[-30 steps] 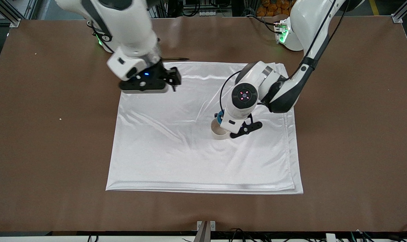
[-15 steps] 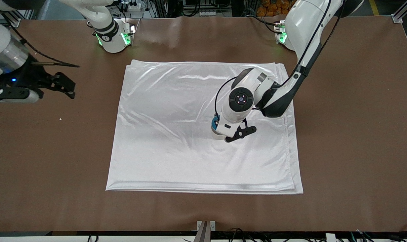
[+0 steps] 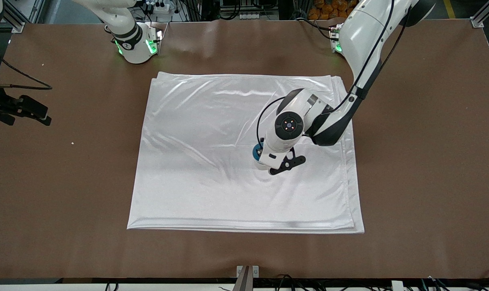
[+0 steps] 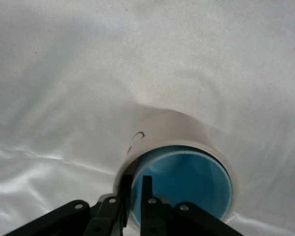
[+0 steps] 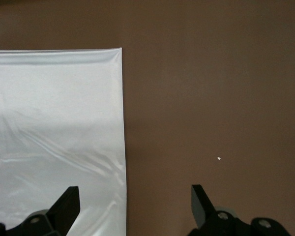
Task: Place blue cup into white mug on cloth
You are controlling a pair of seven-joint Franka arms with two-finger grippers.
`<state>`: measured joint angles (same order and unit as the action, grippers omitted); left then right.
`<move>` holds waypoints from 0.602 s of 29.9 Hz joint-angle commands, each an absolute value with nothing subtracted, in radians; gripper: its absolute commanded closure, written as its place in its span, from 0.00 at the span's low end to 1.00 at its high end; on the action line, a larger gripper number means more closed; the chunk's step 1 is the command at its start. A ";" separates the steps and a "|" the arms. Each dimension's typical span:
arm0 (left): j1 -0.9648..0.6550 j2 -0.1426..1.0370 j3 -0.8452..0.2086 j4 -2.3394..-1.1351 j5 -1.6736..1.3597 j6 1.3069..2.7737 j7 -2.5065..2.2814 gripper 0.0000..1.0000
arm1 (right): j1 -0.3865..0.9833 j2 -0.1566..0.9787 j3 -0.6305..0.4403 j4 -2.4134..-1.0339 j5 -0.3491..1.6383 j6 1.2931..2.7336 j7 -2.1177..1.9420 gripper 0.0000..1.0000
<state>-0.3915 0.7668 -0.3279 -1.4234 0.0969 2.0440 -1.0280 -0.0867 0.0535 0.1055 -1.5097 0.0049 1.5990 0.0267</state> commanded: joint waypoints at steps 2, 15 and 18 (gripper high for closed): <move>-0.403 0.759 -0.316 -1.424 0.123 2.056 -0.971 0.00 | -0.080 0.021 0.103 -1.543 0.020 1.611 0.014 0.00; -0.364 0.667 -0.298 -1.422 0.127 2.056 -0.971 0.00 | -0.048 0.021 0.071 -1.543 0.020 1.608 0.014 0.00; -0.342 0.638 -0.290 -1.422 0.127 2.056 -0.966 0.00 | -0.048 0.021 0.069 -1.543 0.020 1.608 0.014 0.00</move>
